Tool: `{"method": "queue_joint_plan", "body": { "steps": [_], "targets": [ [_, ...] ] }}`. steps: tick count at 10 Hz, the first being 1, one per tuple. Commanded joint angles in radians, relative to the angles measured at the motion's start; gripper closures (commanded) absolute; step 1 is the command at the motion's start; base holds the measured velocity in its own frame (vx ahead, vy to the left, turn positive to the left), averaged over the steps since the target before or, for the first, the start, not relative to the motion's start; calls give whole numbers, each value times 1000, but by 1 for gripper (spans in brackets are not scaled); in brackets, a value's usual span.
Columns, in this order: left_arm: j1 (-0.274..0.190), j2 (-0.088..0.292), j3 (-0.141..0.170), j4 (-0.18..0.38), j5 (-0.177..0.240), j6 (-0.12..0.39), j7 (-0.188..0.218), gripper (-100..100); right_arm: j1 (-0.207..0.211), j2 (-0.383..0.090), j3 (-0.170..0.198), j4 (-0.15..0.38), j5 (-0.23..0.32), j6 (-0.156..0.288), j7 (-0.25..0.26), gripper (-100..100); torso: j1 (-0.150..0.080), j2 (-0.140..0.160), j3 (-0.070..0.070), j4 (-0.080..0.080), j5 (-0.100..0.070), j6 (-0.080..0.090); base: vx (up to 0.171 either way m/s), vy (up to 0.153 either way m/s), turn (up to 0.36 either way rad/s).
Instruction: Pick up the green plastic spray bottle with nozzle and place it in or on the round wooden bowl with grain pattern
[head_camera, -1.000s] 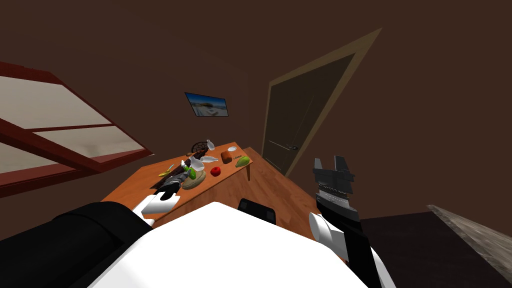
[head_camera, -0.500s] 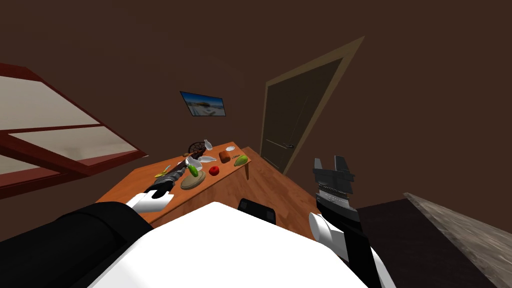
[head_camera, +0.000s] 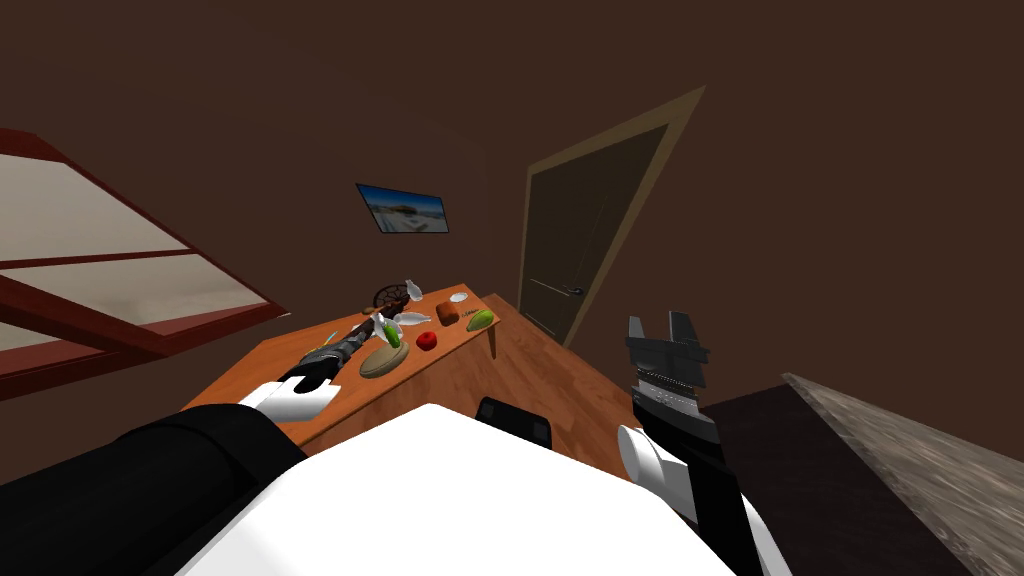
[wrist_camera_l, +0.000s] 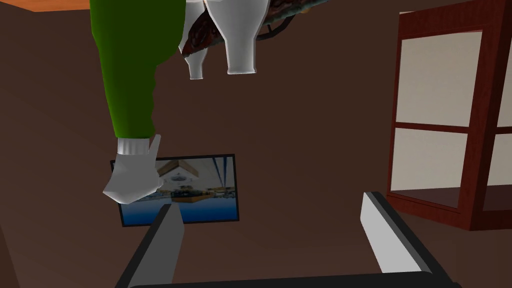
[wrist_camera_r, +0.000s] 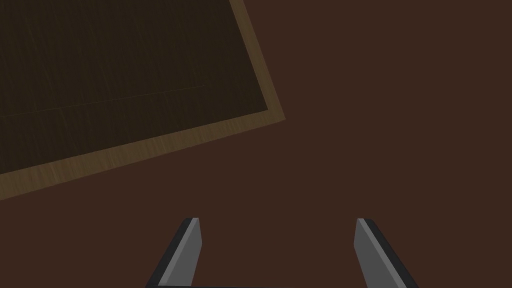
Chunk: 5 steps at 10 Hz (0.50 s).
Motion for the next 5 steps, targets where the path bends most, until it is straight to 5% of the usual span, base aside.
{"method": "queue_joint_plan", "body": {
  "steps": [1,5],
  "targets": [
    [0,0,0,0,0,0,0,0,0,0,0,0,0,0,0,0,0,0,0,0,0,0,0,0,0],
    [0,0,0,0,0,0,0,0,0,0,0,0,0,0,0,0,0,-1,0,0,0,0,0,0,0]
  ]
}}
